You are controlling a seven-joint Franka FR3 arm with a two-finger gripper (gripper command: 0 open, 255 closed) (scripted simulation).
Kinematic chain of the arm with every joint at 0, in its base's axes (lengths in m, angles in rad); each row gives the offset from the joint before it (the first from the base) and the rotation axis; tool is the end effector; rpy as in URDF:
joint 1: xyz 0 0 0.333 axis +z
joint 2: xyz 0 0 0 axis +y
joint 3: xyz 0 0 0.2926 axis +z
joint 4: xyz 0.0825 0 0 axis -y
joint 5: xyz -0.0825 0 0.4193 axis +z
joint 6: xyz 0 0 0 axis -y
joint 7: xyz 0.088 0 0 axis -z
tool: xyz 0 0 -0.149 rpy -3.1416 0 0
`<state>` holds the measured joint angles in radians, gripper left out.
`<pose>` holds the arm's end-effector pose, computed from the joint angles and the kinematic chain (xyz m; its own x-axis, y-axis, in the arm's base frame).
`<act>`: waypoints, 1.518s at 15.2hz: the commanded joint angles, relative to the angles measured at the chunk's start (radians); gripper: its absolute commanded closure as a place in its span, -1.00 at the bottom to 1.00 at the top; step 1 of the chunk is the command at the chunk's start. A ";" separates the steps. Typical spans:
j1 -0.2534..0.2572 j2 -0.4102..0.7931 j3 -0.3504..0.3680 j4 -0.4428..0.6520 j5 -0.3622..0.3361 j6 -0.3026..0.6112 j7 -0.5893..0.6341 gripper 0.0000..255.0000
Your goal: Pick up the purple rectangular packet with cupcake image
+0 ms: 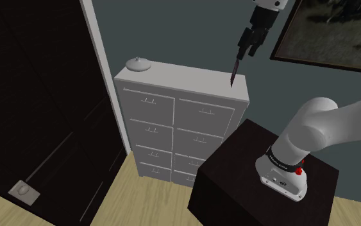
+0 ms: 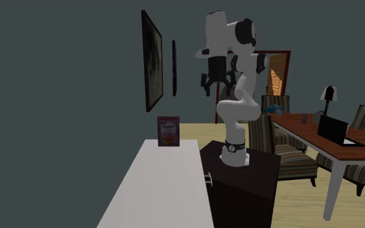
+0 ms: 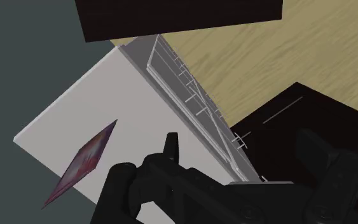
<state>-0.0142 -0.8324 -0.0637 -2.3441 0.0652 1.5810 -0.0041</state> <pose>0.3505 -0.0209 0.5557 0.9960 -0.0567 0.0686 -0.0489 -0.9925 -0.1117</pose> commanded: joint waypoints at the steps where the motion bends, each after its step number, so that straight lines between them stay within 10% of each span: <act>1: 0.000 0.000 0.000 0.000 0.000 0.000 0.000 -1.00; 17: -0.274 0.485 -0.064 0.172 -0.076 0.150 0.487 -1.00; 23: -0.276 0.495 -0.068 0.112 -0.077 0.219 0.489 -1.00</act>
<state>-0.2895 -0.3367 -0.1306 -2.2151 -0.0118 1.7832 0.4852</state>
